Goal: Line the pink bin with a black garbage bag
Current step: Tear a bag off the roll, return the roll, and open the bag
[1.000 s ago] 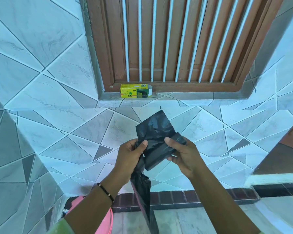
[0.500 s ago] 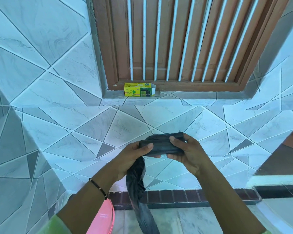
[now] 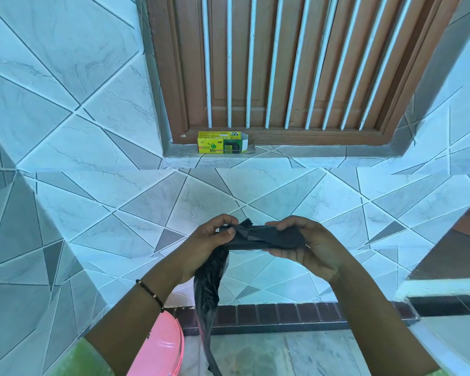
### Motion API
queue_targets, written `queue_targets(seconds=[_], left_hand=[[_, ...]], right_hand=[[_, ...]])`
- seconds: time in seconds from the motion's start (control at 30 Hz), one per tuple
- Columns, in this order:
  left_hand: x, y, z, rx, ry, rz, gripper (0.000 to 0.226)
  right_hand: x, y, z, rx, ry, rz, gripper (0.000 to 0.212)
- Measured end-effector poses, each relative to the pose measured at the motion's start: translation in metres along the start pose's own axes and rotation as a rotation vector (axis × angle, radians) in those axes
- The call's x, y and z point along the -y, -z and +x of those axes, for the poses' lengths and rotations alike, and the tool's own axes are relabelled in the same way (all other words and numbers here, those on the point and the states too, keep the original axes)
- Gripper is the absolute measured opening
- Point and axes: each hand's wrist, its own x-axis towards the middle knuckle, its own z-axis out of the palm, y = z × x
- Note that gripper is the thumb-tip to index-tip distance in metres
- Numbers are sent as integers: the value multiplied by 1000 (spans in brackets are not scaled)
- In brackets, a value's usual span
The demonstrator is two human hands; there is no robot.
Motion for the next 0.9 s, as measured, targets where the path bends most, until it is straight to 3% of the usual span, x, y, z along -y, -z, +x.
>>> queue_targets(seconds=[0.1, 0.17, 0.27, 0.37, 0.47, 0.57, 0.7, 0.9], left_hand=[[-1, 1, 0, 3, 19, -68, 17], [0, 1, 1, 15, 18, -142, 18], [3, 1, 4, 51, 14, -227, 17], [3, 0, 2, 72, -6, -213, 2], [-3, -2, 1, -13, 9, -94, 39], [-7, -1, 5, -91, 161, -26, 65], [-1, 2, 8, -174, 85, 118, 39], [2, 23, 1, -64, -76, 186, 37]], right_hand=[[1, 2, 0, 28, -5, 104, 13], [1, 3, 1, 28, -10, 165, 19], [0, 3, 4, -88, 6, 107, 27], [-1, 1, 3, -105, 60, 0, 5], [-3, 2, 5, -72, 75, -162, 27], [-7, -1, 9, -69, 99, -333, 40], [-8, -6, 13, -101, 130, -369, 41], [-3, -7, 18, -79, 119, -102, 46]])
